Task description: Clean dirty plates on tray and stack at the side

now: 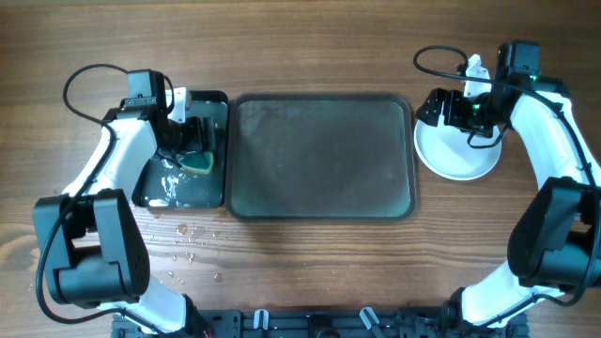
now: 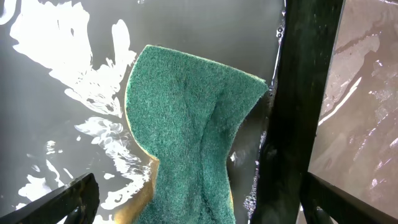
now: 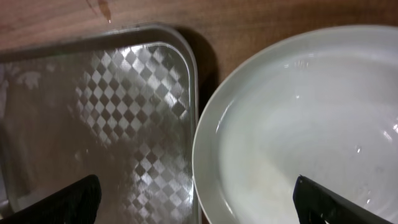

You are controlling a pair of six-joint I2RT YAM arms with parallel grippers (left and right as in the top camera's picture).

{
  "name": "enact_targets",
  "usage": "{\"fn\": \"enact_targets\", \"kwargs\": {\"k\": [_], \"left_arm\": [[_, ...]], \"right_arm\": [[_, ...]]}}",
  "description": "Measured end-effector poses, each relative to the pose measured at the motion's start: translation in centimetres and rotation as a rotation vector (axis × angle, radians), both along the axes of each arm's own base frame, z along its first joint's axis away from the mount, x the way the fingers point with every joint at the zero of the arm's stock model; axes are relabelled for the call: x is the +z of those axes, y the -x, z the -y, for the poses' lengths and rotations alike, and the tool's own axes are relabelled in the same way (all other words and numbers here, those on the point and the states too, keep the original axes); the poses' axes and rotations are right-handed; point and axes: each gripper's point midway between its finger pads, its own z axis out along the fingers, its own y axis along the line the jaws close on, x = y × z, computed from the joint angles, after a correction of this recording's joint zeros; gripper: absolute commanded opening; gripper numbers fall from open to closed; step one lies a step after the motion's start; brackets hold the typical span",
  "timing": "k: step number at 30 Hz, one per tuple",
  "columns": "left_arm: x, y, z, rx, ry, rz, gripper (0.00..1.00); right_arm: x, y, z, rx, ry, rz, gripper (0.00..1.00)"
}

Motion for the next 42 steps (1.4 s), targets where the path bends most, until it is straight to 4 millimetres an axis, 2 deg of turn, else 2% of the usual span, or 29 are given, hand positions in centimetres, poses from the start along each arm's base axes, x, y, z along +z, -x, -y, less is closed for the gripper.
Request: {"fn": "enact_targets", "kwargs": {"k": [12,22,25,27,28,31,33,35,37,38,39,42], "left_arm": [[0.0,0.0,0.0,0.000,0.000,0.000,1.00],[0.0,0.0,0.0,0.000,0.000,0.000,1.00],[0.0,0.0,0.0,0.000,0.000,0.000,1.00],[0.0,0.0,0.0,0.000,0.000,0.000,1.00],[0.0,0.0,0.0,0.000,0.000,0.000,1.00],[0.0,0.0,0.0,0.000,0.000,0.000,1.00],[0.0,0.0,0.0,0.000,0.000,0.000,1.00],[0.0,0.0,0.0,0.000,0.000,0.000,1.00],[0.0,0.0,0.0,0.000,0.000,0.000,1.00],[0.0,0.0,0.0,0.000,0.000,0.000,1.00],[0.0,0.0,0.0,0.000,0.000,0.000,1.00],[0.0,0.0,0.0,0.000,0.000,0.000,1.00]], "right_arm": [[0.9,-2.6,0.4,0.000,0.020,0.121,1.00],[1.0,-2.8,0.5,0.000,0.022,0.129,1.00],[1.7,-2.4,0.0,0.009,0.030,0.143,1.00],[3.7,-2.2,-0.8,0.028,0.039,0.188,1.00],[5.3,-2.1,-1.6,0.045,0.045,0.231,1.00],[12.4,-0.8,-4.9,0.122,0.055,0.416,1.00],[16.7,0.9,-6.9,0.169,0.054,0.532,1.00],[21.2,3.4,-8.7,0.214,0.043,0.658,1.00],[24.5,5.6,-9.4,0.232,0.040,0.757,1.00],[24.9,5.8,-9.4,0.234,0.040,0.768,1.00],[27.4,7.7,-9.5,0.239,0.039,0.847,1.00],[31.0,11.0,-9.0,0.225,0.064,0.975,1.00]]}}
